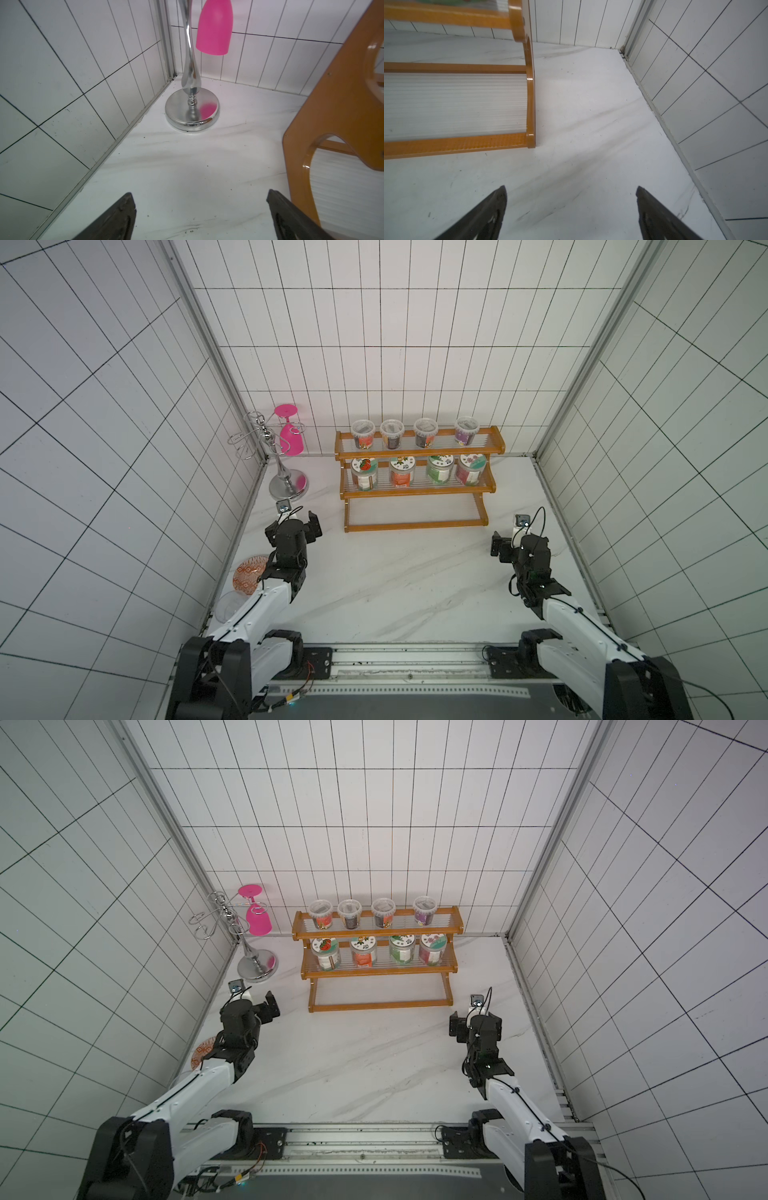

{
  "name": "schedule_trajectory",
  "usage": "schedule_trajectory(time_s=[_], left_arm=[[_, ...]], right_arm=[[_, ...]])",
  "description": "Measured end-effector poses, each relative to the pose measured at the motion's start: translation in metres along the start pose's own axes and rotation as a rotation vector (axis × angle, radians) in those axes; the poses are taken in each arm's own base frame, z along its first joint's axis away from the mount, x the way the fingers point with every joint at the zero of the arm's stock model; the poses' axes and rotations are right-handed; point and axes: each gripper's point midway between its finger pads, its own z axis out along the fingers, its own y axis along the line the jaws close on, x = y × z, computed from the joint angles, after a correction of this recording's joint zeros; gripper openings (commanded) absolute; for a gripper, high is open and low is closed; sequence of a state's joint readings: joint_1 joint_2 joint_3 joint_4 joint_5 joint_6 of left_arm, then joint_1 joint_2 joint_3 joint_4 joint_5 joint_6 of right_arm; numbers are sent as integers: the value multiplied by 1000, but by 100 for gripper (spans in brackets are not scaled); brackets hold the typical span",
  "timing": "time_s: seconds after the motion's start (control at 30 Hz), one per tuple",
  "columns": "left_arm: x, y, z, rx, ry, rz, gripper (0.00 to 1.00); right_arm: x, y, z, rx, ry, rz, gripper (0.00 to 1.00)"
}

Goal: Place the seed container on the shelf
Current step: Reset both arms

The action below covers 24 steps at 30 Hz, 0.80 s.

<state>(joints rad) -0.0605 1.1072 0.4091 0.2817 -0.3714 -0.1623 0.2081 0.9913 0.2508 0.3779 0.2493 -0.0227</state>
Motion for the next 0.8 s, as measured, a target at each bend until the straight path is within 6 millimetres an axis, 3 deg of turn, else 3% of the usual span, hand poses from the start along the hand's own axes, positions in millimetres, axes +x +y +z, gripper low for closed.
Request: schedule_trajectory(time_s=[0.27, 0.4, 0.53, 0.8], left_arm=[[25, 15, 39, -44, -13, -43, 99], [34, 7, 54, 2, -28, -47, 99], [42, -9, 62, 83, -27, -21, 99], [24, -23, 68, 139, -43, -11, 99]], right_arm=[[-2, -18, 26, 84, -50, 5, 99], [5, -33, 40, 120, -20, 31, 99], [-13, -46, 54, 98, -65, 111, 99], [12, -32, 76, 3, -22, 137, 99]])
